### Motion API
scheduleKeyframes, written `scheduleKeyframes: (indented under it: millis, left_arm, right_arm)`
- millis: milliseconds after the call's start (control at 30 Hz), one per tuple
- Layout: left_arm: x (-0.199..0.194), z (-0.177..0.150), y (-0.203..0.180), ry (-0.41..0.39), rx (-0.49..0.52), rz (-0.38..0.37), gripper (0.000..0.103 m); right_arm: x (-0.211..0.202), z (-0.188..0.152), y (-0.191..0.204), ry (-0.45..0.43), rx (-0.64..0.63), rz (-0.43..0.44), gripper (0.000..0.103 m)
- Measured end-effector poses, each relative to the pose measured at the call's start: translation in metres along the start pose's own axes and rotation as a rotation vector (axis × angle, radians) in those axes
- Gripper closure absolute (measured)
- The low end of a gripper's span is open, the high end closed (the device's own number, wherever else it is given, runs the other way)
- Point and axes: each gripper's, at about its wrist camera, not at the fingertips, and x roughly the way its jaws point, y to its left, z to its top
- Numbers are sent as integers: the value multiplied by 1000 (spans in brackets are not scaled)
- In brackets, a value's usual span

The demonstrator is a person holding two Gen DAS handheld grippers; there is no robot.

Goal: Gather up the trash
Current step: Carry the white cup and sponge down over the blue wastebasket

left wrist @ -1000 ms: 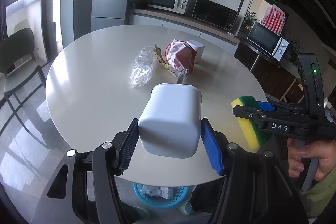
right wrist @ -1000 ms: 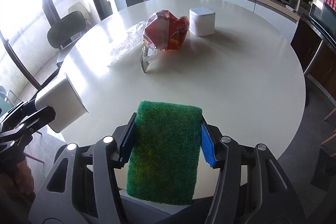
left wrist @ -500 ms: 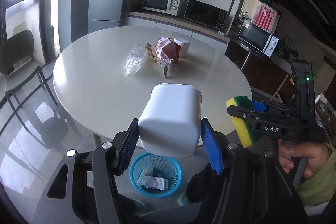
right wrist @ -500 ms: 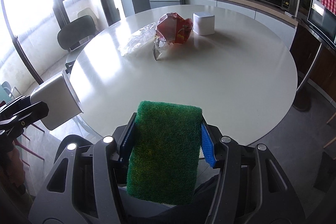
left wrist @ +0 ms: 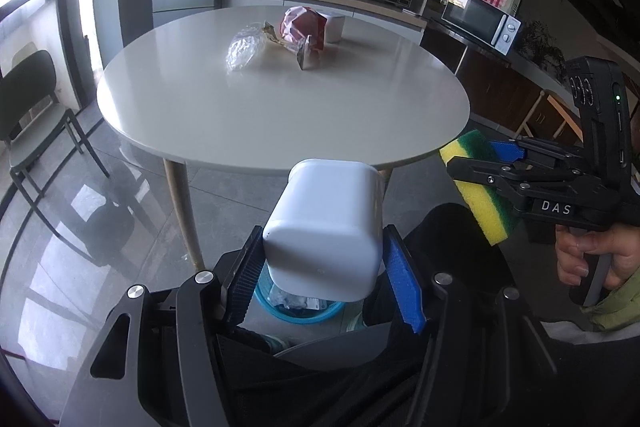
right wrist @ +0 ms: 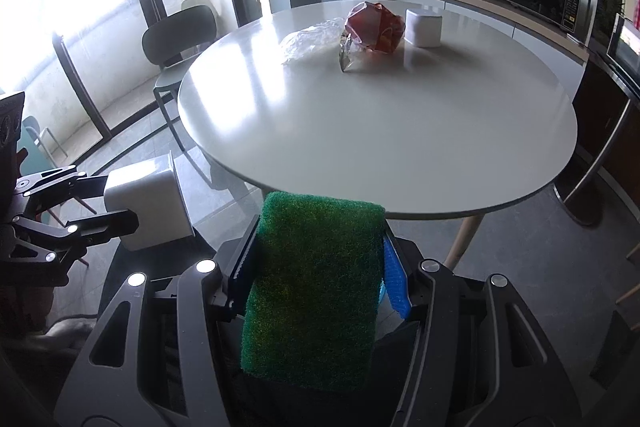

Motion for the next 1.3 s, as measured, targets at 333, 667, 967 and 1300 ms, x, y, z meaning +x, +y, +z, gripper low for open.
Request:
scheduleKeyframes:
  millis: [333,667,967,1300]
  left_arm:
    - [43,-32,5,95,-19,-20,45]
    - [93,-56,26,158,-69,17,45]
    - [134,-68,35,194,-106,13,45]
    - [182,-74,55,283,-199,30,45]
  right_arm:
    - [30,-54,-3,85,15,24,52]
    - [99,-83,-11,193,30,0,52]
    - [150,-91,-17,281,59,-27,52]
    - [218,-98,-23,380,81,-44,52]
